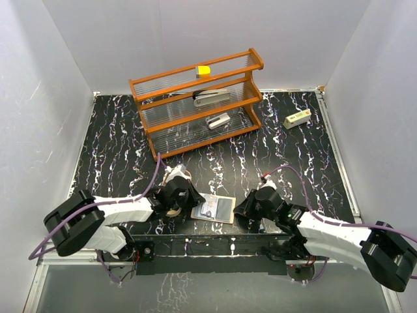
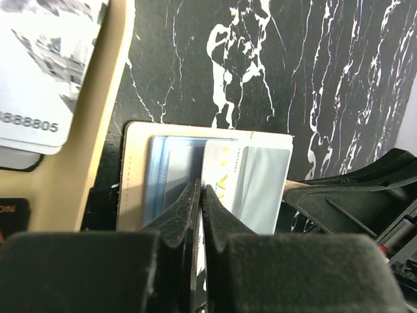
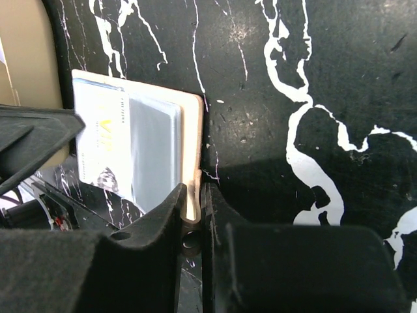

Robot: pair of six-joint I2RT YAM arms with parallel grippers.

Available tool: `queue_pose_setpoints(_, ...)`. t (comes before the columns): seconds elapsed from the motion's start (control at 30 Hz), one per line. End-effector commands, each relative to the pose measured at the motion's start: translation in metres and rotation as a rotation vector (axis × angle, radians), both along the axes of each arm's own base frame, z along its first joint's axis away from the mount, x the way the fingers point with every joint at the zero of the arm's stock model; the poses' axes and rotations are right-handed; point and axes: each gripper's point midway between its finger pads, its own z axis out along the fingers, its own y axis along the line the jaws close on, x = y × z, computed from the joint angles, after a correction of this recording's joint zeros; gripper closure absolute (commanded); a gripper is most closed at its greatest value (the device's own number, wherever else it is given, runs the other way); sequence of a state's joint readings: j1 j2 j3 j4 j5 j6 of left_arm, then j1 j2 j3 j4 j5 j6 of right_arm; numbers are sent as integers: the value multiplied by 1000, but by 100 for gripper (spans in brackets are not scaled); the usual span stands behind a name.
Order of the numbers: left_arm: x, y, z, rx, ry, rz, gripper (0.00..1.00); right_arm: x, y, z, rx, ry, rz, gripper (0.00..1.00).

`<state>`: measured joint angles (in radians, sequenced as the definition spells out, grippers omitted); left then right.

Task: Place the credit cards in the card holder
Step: Insert the credit card into the card holder.

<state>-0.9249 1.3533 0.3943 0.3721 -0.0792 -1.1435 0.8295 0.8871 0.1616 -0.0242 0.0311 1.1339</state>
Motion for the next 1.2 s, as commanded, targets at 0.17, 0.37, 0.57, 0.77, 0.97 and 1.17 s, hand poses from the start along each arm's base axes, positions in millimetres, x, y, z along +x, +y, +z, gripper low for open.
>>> queue_pose_setpoints(0.17,7,19,-4,149,-90,-32,100,11,12,14,72,-34,-24,100)
queue_pose_setpoints(0.37,2,14,-9,98,-48,-18,100,19,14,22,93,-52,-58,100)
queue_pose_setpoints(0.57,-3,3,-7,32,-23,-18,100,18,11,19,109,-48,-84,100)
queue_pose_setpoints(0.77,-9,-1,-12,48,-9,-35,100,18,11,18,109,-46,-89,100)
queue_pose_setpoints(0.97,-18,-1,-20,77,1,-73,100,19,11,18,112,-45,-94,100)
queue_pose_setpoints(1.17,-22,13,-18,108,-19,-75,100,20,10,18,105,-48,-100,100)
